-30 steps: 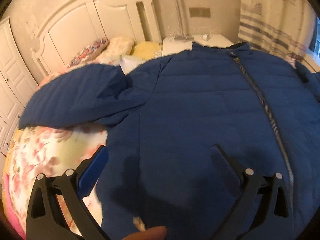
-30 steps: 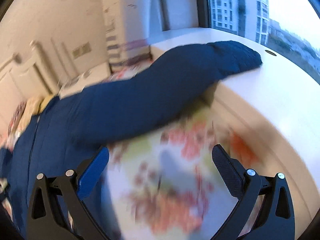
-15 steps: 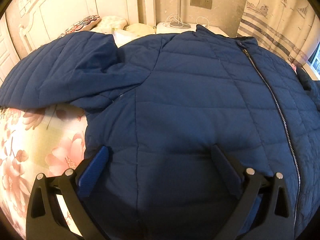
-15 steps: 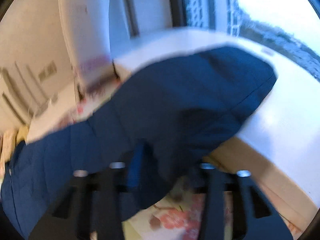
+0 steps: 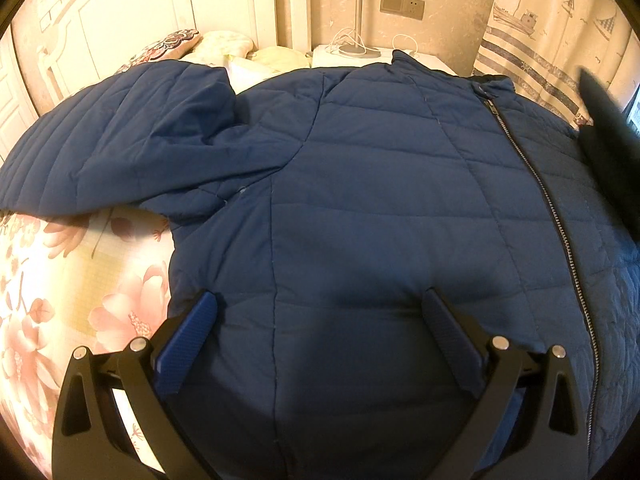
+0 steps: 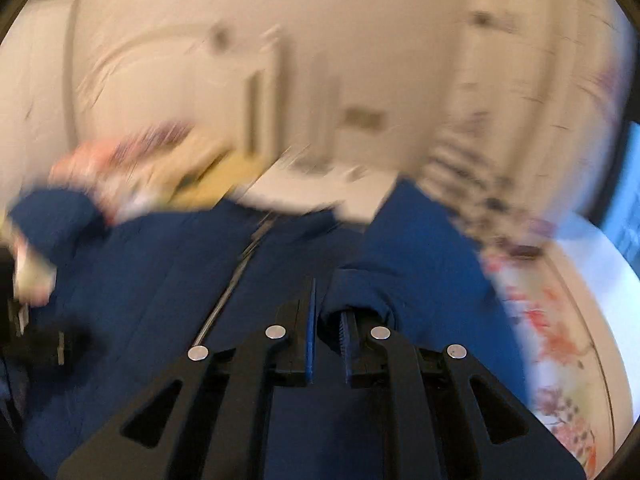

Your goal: Fold large clothes

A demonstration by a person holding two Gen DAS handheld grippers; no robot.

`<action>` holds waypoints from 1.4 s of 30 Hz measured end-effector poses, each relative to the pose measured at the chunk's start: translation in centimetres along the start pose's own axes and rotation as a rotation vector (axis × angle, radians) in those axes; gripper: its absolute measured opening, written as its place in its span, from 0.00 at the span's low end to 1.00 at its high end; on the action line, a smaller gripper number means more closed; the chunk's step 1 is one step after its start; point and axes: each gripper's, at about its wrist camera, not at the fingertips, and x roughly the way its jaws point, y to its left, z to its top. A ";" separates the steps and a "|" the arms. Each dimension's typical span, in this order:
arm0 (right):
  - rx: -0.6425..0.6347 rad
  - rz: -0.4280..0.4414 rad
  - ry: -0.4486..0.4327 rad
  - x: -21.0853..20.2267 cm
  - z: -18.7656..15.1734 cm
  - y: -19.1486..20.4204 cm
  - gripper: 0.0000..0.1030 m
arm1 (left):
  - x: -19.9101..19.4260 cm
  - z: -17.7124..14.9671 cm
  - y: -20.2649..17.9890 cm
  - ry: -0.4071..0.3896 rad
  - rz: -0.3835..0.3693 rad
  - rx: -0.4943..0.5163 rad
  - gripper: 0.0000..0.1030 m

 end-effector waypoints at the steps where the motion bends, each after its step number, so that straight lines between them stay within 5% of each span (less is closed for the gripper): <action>1: -0.089 0.019 0.067 1.4 -1.2 2.1 0.14 | 0.0 0.0 0.0 0.000 -0.001 0.000 0.98; 4: -0.187 0.074 0.242 4.7 -4.7 4.5 0.19 | -0.1 0.0 0.0 -0.001 -0.003 0.000 0.98; 5: -0.187 0.074 0.208 4.4 -4.8 4.3 0.20 | -0.1 0.0 0.1 -0.002 -0.005 -0.001 0.98; 7: -0.134 0.109 0.246 4.0 -4.3 3.2 0.37 | -0.1 -0.1 0.1 -0.002 -0.006 -0.001 0.98; 9: -0.043 0.180 0.278 2.8 -4.0 1.5 0.75 | -0.1 -0.1 0.2 -0.002 -0.004 0.000 0.98; 10: 0.002 0.197 0.269 1.5 -4.2 0.6 0.83 | -0.2 -0.1 0.1 -0.001 -0.002 0.001 0.98; 16: 0.108 0.136 0.134 -5.4 -7.8 -3.6 0.74 | -0.2 0.3 -0.4 -0.001 0.029 0.023 0.98; 19: 0.223 0.024 0.114 -5.7 -9.3 -7.5 0.66 | -1.0 0.7 -2.2 -0.012 0.112 0.055 0.95; 20: 0.254 -0.005 0.119 -5.9 -10.0 -8.5 0.61 | -1.7 0.8 -3.0 -0.034 0.084 0.065 0.95; 24: 0.367 -0.099 0.208 -3.1 -12.5 -11.7 0.59 | -5.4 1.7 -10.1 -0.153 -0.092 0.162 0.95; 32: 0.418 -0.071 0.234 -1.8 -12.9 -13.1 0.59 | -8.6 2.2 -27.2 -0.314 -0.192 0.540 0.96; 37: 0.429 -0.068 0.229 -2.2 -13.4 -13.1 0.59 | -6.6 1.9 -32.8 -0.341 -0.132 0.698 0.94; 38: 0.427 -0.070 0.229 -2.2 -13.4 -13.1 0.59 | -6.2 2.2 -33.1 -0.337 -0.137 0.698 0.92; 39: 0.423 -0.075 0.232 -2.1 -13.3 -13.1 0.59 | -5.8 2.5 -32.9 -0.321 -0.156 0.685 0.79; 40: 0.420 -0.077 0.233 -2.3 -13.4 -12.8 0.59 | -5.3 3.1 -32.5 -0.273 -0.232 0.655 0.55; 42: 0.417 -0.080 0.234 -2.3 -13.4 -12.9 0.60 | -5.5 3.6 -30.8 -0.233 -0.360 0.557 0.33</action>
